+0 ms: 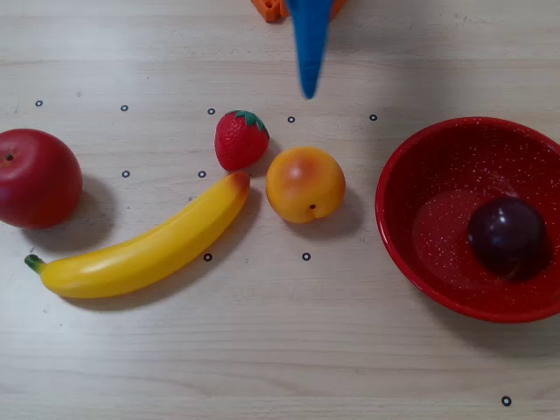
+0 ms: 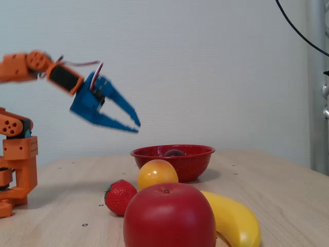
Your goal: Put plum in the red bowl.
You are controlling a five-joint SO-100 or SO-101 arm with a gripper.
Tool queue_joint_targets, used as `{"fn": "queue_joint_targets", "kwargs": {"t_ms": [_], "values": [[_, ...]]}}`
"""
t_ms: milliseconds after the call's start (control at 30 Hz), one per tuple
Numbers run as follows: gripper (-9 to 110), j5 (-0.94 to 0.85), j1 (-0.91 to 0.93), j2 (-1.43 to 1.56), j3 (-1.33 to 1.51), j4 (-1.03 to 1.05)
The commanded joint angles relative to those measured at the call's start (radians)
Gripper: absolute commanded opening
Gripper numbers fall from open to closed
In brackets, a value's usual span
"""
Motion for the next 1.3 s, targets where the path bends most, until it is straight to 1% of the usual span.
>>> {"fn": "queue_joint_targets", "kwargs": {"t_ms": [0, 167, 400, 633, 800, 1100, 1267], "values": [[0, -0.031, -0.034, 0.089, 0.067, -0.109], [0, -0.043, -0.043, 0.241, 0.285, -0.196], [0, -0.051, -0.046, 0.36, 0.499, -0.284], [0, -0.112, -0.032, 0.454, 0.506, -0.052], [0, -0.14, -0.031, 0.491, 0.508, 0.179], [0, -0.141, -0.028, 0.491, 0.508, 0.19], [0, -0.083, 0.02, 0.491, 0.506, 0.19]]}}
